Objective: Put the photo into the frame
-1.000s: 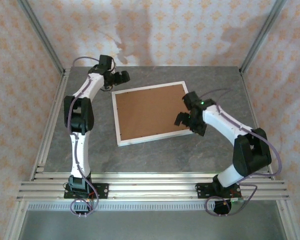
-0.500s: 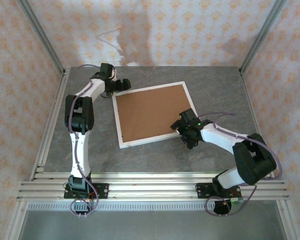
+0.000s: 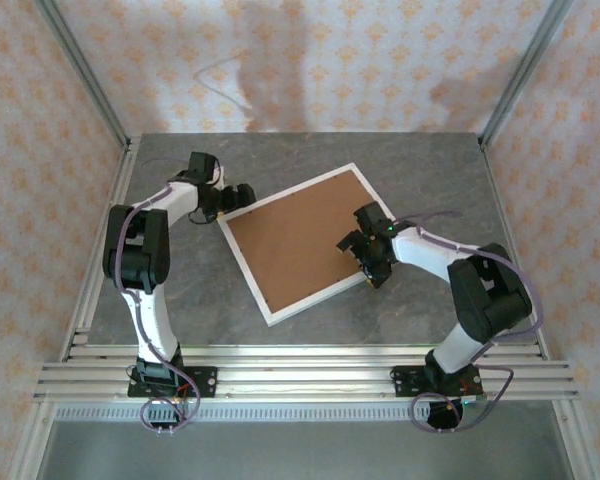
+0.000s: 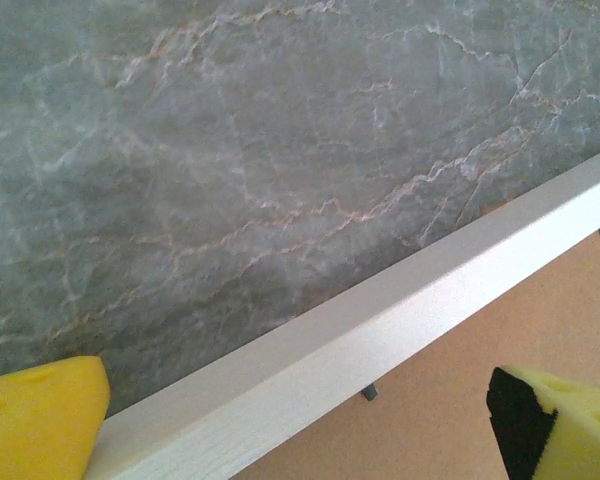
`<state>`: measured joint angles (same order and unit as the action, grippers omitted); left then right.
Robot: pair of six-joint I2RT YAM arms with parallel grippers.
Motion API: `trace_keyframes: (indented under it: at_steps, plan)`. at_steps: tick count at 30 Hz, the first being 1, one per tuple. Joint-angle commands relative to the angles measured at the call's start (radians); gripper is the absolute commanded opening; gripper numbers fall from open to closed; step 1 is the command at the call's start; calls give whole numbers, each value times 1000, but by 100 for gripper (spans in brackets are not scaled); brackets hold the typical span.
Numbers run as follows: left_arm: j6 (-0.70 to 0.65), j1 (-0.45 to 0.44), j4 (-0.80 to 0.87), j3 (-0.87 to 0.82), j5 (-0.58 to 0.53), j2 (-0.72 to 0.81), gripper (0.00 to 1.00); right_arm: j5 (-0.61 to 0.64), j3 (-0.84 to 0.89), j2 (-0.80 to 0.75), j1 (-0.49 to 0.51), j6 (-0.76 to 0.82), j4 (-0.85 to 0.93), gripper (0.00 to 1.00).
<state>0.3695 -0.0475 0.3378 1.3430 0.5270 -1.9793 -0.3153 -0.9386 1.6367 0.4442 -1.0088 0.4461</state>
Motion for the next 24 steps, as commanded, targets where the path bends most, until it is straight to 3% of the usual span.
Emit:
trace_keyframes:
  at_steps: [1, 12, 19, 24]
  plan:
    - [72, -71, 54, -95, 110, 53, 97, 77, -106, 41, -49, 143, -239, 99]
    - [219, -187, 26, -316, 128, 257, 97, 125, -258, 117, -116, 314, -23, 99]
    - [340, -210, -76, -477, 88, 424, 97, 271, -402, 130, -140, 580, 195, 99]
    - [335, -153, -56, -450, 33, 448, 100, 97, -548, 91, -70, 874, 310, 99]
